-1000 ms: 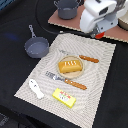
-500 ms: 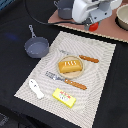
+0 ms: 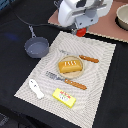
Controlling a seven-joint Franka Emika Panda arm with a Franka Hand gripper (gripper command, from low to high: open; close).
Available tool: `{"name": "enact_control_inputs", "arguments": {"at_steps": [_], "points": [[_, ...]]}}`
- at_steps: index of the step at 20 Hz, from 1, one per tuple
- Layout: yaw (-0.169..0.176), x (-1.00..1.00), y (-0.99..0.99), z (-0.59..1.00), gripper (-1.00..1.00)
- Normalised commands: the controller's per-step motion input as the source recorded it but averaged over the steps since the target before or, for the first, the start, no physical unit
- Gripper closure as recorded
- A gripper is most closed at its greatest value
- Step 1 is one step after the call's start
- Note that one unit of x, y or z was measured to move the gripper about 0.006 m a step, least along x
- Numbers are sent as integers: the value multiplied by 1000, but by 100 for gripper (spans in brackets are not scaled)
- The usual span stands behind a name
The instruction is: Interact with the objects in diverse but meaningful ways.
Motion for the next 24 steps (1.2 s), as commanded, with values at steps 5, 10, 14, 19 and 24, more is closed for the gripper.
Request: {"name": "enact_control_inputs", "arguments": {"at_steps": [5,10,14,19,24], "points": [[0,-1000,-410,-140,100],[0,-1000,-291,-110,100],[0,-1000,-181,-114,100],[0,-1000,-161,-170,100],[0,-998,-78,-327,100]]}}
